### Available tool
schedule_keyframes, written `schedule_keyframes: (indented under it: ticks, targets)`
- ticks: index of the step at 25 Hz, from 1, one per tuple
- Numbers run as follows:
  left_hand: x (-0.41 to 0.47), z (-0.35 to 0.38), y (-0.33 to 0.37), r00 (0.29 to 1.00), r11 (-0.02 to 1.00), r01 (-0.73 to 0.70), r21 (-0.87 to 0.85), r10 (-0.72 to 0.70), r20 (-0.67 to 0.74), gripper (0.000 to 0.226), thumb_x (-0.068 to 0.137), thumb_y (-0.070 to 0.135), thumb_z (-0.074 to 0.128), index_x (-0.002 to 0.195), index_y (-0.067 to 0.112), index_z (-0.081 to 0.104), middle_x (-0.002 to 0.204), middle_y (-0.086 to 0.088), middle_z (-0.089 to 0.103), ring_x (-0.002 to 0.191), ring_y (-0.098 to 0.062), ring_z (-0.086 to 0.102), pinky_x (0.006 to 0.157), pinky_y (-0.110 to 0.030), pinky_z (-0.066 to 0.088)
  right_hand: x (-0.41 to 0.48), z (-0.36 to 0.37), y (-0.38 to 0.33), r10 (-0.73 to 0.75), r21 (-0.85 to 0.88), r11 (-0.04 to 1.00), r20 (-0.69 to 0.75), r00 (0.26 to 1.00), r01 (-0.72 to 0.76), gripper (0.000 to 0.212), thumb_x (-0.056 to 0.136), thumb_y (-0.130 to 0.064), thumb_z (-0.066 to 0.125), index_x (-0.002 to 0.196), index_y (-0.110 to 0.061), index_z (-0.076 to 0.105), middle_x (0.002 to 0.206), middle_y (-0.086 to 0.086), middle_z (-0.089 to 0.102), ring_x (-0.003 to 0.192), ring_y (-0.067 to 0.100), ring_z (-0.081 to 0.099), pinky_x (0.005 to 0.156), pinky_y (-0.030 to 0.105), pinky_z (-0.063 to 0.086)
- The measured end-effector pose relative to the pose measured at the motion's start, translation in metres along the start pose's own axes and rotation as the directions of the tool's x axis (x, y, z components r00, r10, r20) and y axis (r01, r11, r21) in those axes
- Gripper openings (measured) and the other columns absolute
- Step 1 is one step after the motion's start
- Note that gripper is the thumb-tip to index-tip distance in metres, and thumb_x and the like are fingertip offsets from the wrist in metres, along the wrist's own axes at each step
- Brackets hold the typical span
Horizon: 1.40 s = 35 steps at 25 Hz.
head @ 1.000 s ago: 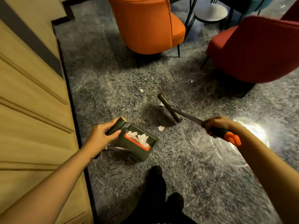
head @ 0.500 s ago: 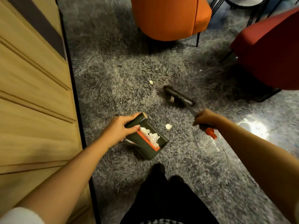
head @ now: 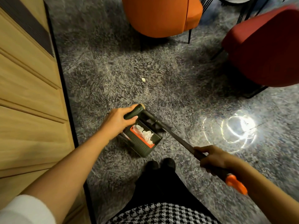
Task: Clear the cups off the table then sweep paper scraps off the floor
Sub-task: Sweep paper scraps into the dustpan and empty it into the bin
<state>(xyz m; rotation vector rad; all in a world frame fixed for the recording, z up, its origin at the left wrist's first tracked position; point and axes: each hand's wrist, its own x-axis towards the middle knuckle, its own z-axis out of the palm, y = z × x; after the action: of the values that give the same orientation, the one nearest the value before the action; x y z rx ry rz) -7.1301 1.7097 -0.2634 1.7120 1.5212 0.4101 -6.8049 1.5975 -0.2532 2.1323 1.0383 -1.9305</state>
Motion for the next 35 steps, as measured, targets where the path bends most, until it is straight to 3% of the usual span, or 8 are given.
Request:
schedule_keyframes:
  ticks: [5, 12, 15, 20, 23, 26, 29, 35]
  targets:
    - [-0.002, -0.003, -0.004, 1.0, 1.0, -0.01, 0.028, 0.01, -0.002, 0.045, 0.083, 0.022, 0.071, 0.126, 0.028, 0.061, 0.095, 0.0, 0.072, 0.04, 0.01, 0.05, 0.039, -0.013, 0.037, -0.037, -0.044, -0.03, 0.046, 0.147, 0.987, 0.166, 0.985, -0.071, 0.046, 0.085, 0.018, 0.043, 0.127, 0.0, 0.05, 0.044, 0.008, 0.053, 0.029, 0.012, 0.046, 0.031, 0.016, 0.037]
    - [0.006, -0.031, -0.031, 0.996, 0.999, 0.027, -0.043, -0.03, -0.086, 0.044, 0.083, 0.017, 0.071, 0.126, 0.02, 0.061, 0.096, -0.001, 0.072, 0.041, 0.016, 0.046, 0.04, -0.008, 0.034, -0.058, -0.068, -0.075, 0.014, 0.183, 0.982, 0.158, 0.987, -0.043, 0.038, 0.088, 0.015, 0.041, 0.105, -0.014, 0.057, 0.042, 0.01, 0.052, 0.028, 0.013, 0.045, 0.03, 0.014, 0.034]
    - [0.017, -0.047, -0.038, 0.985, 0.995, 0.038, -0.091, -0.052, -0.167, 0.048, 0.083, 0.017, 0.071, 0.129, 0.021, 0.058, 0.104, 0.006, 0.069, 0.042, 0.016, 0.047, 0.04, -0.009, 0.037, -0.043, -0.086, -0.104, -0.004, 0.252, 0.967, 0.098, 0.995, -0.02, 0.036, 0.09, 0.011, 0.037, 0.117, -0.007, 0.055, 0.047, 0.012, 0.053, 0.028, 0.011, 0.045, 0.028, 0.013, 0.033]
    - [0.075, -0.073, -0.038, 0.968, 0.993, 0.043, -0.108, -0.068, -0.243, 0.042, 0.081, 0.013, 0.072, 0.122, 0.014, 0.064, 0.092, -0.009, 0.073, 0.038, 0.014, 0.046, 0.037, -0.008, 0.036, 0.009, -0.129, -0.17, -0.037, 0.269, 0.962, 0.003, 0.999, 0.035, 0.042, 0.091, 0.007, 0.038, 0.133, 0.006, 0.043, 0.057, 0.014, 0.048, 0.027, 0.009, 0.044, 0.027, 0.011, 0.033]
    - [0.123, -0.083, -0.034, 0.966, 0.988, 0.045, -0.145, -0.08, -0.245, 0.042, 0.082, 0.012, 0.072, 0.123, 0.013, 0.063, 0.092, -0.004, 0.074, 0.045, 0.02, 0.048, 0.038, -0.005, 0.035, 0.055, -0.157, -0.218, -0.125, 0.157, 0.978, -0.098, 0.987, 0.139, 0.027, 0.086, 0.012, 0.047, 0.11, 0.008, 0.058, 0.051, 0.013, 0.054, 0.028, 0.01, 0.05, 0.029, 0.014, 0.037]
    - [0.187, -0.098, -0.027, 0.964, 0.976, 0.116, -0.183, -0.155, -0.215, 0.047, 0.084, 0.012, 0.07, 0.128, 0.021, 0.057, 0.078, 0.008, 0.066, 0.032, 0.003, 0.044, 0.031, -0.016, 0.034, 0.107, -0.192, -0.268, -0.163, 0.079, 0.981, -0.186, 0.969, 0.18, 0.011, 0.081, 0.014, 0.052, 0.077, 0.005, 0.058, 0.04, 0.011, 0.053, 0.027, 0.013, 0.05, 0.03, 0.016, 0.039]
    - [0.242, -0.117, -0.022, 0.961, 0.977, 0.167, -0.132, -0.191, -0.201, 0.049, 0.084, 0.012, 0.07, 0.129, 0.024, 0.054, 0.066, 0.006, 0.062, 0.03, -0.002, 0.038, 0.03, -0.02, 0.032, 0.15, -0.22, -0.309, -0.148, -0.005, 0.989, -0.24, 0.96, 0.151, 0.013, 0.078, 0.007, 0.058, 0.067, 0.002, 0.059, 0.036, 0.008, 0.053, 0.03, 0.018, 0.05, 0.033, 0.02, 0.042]
    - [0.319, -0.159, -0.019, 0.978, 0.994, 0.102, -0.023, -0.105, -0.18, 0.041, 0.081, 0.002, 0.071, 0.121, 0.004, 0.062, 0.103, -0.023, 0.069, 0.057, 0.031, 0.032, 0.044, 0.004, 0.029, 0.216, -0.223, -0.359, -0.065, -0.037, 0.998, -0.216, 0.974, 0.058, 0.01, 0.077, 0.011, 0.054, 0.07, 0.004, 0.056, 0.038, 0.004, 0.056, 0.031, 0.013, 0.055, 0.032, 0.014, 0.04]
